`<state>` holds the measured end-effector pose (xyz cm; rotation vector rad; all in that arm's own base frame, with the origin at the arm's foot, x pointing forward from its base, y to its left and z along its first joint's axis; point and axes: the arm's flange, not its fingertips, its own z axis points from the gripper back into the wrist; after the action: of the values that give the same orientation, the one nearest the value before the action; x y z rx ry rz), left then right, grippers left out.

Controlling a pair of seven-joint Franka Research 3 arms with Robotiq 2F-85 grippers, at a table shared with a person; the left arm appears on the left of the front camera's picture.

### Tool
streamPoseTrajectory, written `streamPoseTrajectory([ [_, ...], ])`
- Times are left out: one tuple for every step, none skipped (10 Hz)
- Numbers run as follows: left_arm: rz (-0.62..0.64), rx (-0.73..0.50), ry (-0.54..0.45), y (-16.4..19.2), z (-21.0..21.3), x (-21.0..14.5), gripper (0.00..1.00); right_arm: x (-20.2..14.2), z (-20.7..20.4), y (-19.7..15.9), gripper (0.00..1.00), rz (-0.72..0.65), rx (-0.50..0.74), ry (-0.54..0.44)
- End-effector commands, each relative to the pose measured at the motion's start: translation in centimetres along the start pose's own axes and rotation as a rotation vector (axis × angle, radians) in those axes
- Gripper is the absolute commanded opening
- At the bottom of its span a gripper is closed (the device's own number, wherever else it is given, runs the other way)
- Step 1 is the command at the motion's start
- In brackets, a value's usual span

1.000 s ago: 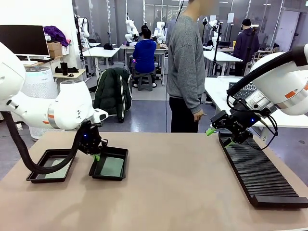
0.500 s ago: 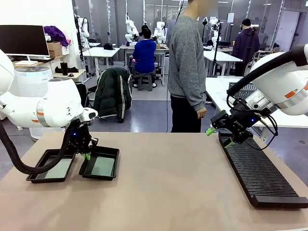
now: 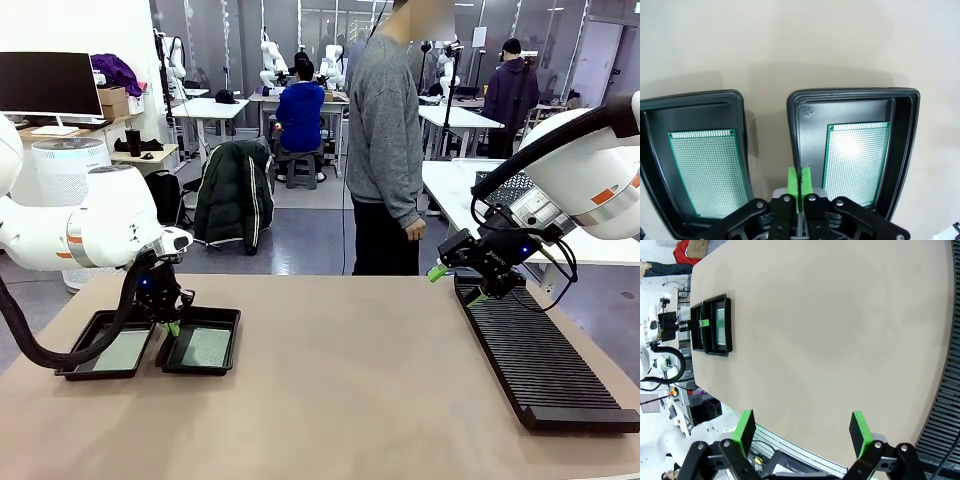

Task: Inspect and transfer BCBs to ESD trays.
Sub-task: Pick up the ESD tray and place it on the left side of the table.

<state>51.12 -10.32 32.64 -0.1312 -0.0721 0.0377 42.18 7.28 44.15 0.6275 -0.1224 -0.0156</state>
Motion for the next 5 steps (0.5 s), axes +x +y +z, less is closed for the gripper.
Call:
streamPoseTrajectory([
  [-0.005,-0.016,-0.004,1.29,-0.21,-0.37,0.03,-0.05,-0.07,0.24,1.0,-0.017,-0.003,-0.009],
  [-0.002,-0.009,0.001,1.37,-0.34,-0.38,0.03,-0.05,-0.07,0.24,1.0,-0.017,-0.003,-0.009],
  [0.002,-0.003,0.004,1.37,-0.41,-0.33,0.03,-0.05,-0.07,0.24,1.0,-0.017,-0.003,-0.009],
  [0.01,0.005,0.007,1.34,-0.45,-0.19,0.03,-0.05,-0.07,0.24,1.0,-0.017,-0.003,-0.009],
  [0.009,0.012,0.009,1.25,-0.47,-0.06,0.03,-0.05,-0.07,0.24,1.0,-0.017,-0.003,-0.009],
])
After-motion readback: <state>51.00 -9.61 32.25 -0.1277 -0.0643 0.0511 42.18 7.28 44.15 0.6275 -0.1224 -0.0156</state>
